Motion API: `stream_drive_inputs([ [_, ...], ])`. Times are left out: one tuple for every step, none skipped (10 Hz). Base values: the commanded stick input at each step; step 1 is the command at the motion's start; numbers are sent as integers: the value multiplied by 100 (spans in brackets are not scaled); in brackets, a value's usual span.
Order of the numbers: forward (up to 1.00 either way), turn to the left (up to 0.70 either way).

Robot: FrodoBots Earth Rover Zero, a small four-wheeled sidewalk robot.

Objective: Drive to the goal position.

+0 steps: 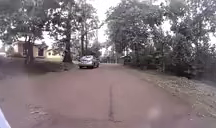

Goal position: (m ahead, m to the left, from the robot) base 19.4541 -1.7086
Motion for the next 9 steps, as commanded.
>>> stream_drive_inputs([
  [70, 0],
  [70, 0],
  [70, 0],
  [70, 0],
  [70, 0],
  [70, 0],
  [70, 0],
  [70, 0],
  [70, 0],
])
